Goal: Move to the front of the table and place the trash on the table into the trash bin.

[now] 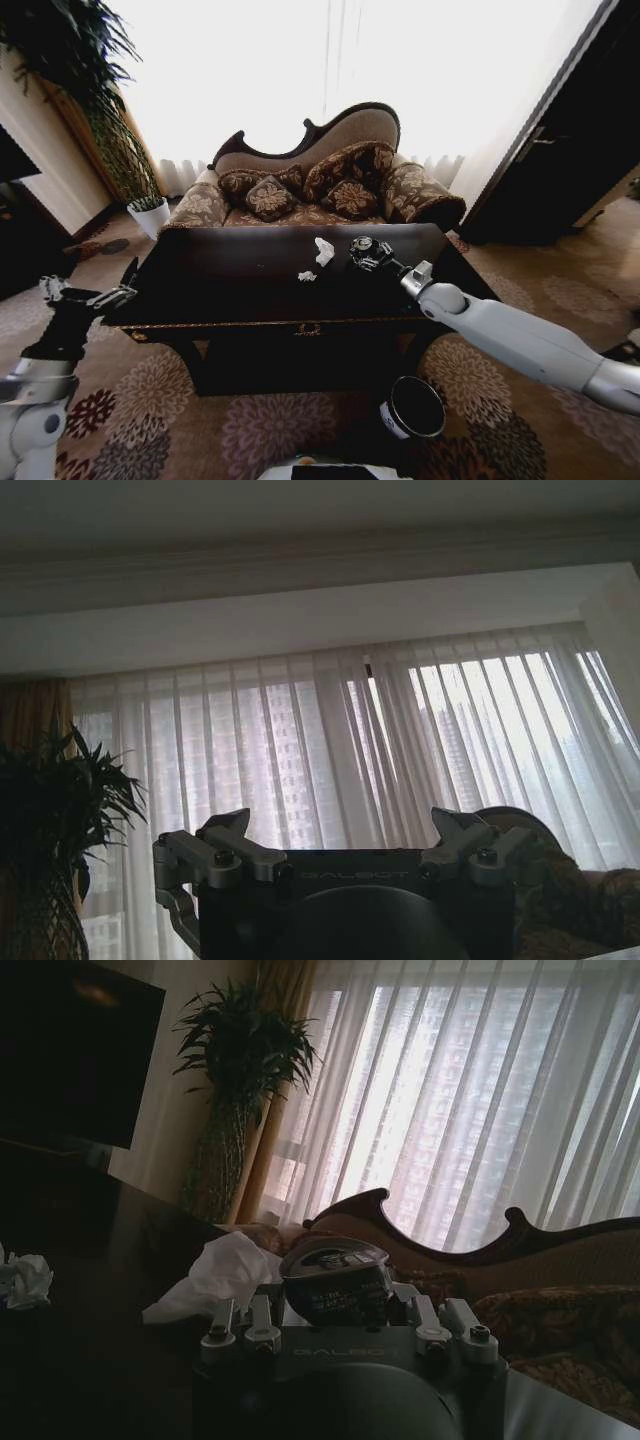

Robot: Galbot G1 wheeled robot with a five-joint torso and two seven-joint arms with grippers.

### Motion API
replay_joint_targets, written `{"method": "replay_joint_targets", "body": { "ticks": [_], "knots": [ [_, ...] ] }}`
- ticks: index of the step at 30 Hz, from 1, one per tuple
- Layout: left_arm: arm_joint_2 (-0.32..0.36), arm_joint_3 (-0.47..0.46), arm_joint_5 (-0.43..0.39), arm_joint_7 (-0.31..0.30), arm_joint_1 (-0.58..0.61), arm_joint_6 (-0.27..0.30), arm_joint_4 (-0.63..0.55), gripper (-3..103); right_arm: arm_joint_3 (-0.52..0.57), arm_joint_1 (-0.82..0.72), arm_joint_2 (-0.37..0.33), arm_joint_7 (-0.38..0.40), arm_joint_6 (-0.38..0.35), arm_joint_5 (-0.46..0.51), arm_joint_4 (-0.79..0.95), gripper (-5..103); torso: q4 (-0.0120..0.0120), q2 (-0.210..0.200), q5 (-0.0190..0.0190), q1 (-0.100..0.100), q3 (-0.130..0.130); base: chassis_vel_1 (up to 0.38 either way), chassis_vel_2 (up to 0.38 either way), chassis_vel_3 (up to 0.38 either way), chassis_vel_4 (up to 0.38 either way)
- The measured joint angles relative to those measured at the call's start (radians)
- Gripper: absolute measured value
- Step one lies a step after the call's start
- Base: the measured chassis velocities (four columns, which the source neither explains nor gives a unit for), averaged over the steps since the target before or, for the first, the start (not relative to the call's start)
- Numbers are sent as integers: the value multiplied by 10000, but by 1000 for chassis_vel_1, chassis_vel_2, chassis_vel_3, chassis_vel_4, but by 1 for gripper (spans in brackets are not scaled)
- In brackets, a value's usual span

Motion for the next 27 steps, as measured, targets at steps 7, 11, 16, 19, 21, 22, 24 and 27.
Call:
{"method": "replay_joint_targets", "body": {
  "ticks": [7,11,16,19,21,22,24,27],
  "knots": [
    [6,-18,-15,1,15,-4,-43,100,193,-182,-70,-32,17,-38,65,37,0,0,0,0,0,0,0,0,0],
    [-3,-18,-25,1,19,-4,-60,100,390,-362,-149,-48,33,-15,185,21,0,0,0,1,0,0,0,0,0],
    [-5,-35,-52,2,30,-4,-88,100,924,-852,-300,-95,39,139,479,5,2,0,0,1,0,0,0,0,0],
    [0,-59,-80,0,40,-4,-103,100,1861,-1808,-593,-183,31,276,1077,1,1,0,0,0,0,0,0,0,0],
    [0,-59,-84,-2,42,-4,-110,100,2102,-2060,-670,-215,21,300,1227,1,-1,0,0,0,0,0,0,0,0],
    [-2,-58,-95,-3,42,-4,-134,100,2540,-2484,-794,-282,9,338,1473,0,-2,0,1,0,-1,0,0,0,0],
    [-36,-29,-104,-6,42,-4,-174,100,3055,-2972,-963,-396,14,356,1719,0,-1,0,-2,0,-1,0,0,0,0],
    [-61,-8,-104,-6,50,-5,-206,100,3312,-3224,-1016,-465,30,355,1801,0,-1,0,0,0,-1,0,0,0,0]
  ]
}}
